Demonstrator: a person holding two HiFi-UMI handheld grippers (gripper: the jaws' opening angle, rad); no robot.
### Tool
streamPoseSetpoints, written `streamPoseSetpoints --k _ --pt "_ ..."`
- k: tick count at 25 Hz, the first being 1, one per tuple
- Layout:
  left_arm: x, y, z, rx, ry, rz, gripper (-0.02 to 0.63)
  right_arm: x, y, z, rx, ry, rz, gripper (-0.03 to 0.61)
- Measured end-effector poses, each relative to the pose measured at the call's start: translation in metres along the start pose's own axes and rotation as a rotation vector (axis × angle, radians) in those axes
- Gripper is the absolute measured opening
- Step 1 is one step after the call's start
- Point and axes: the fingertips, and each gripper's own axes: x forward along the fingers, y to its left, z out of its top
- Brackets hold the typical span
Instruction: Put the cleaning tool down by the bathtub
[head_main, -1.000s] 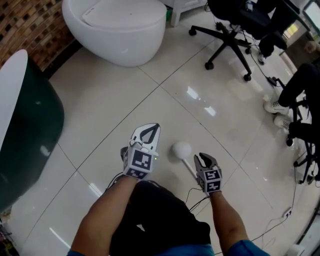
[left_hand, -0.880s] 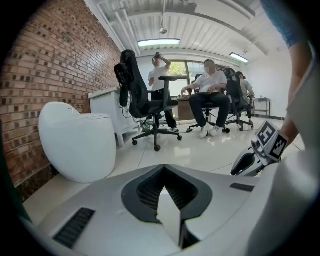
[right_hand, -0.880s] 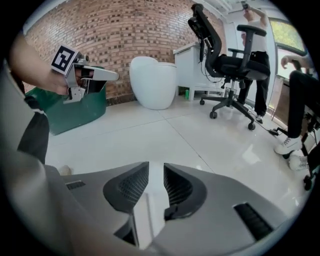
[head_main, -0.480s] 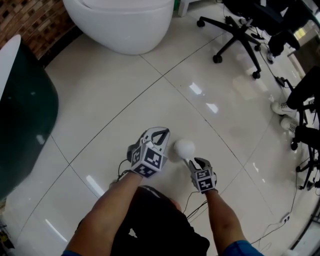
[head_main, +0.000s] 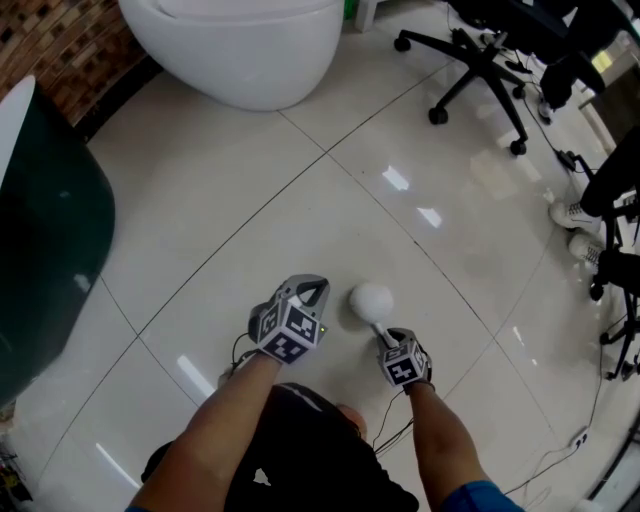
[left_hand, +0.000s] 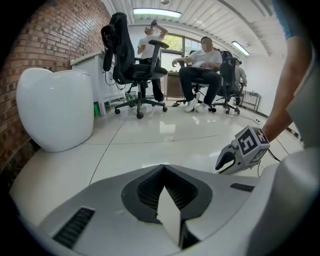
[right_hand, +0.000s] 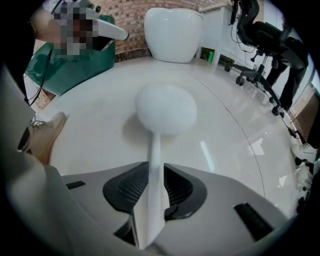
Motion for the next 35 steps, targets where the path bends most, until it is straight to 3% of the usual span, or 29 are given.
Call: streamPoseSetpoints --k 10,17,27,35 --pt "0.009 -0.009 0.007 0.035 -0.013 -0.021 0.003 0.016 0.004 -0.009 -0.072 0.057 0.019 0.115" --pt "0.002 -0.001 0.023 0.032 -0.049 0.007 0.003 0.007 0.002 -0.002 -0.009 0.081 0.015 0.091" --pt "-0.046 0.032 0.098 0.071 -0.183 0.081 0.003 -0.093 -0.043 0.12 0.039 -0.134 -0.099 0.091" --pt "-0.14 0.073 0.14 0.028 -0.234 0.16 0.003 -0.198 -0.011 0.2 0.031 -0.212 -0.107 0.091"
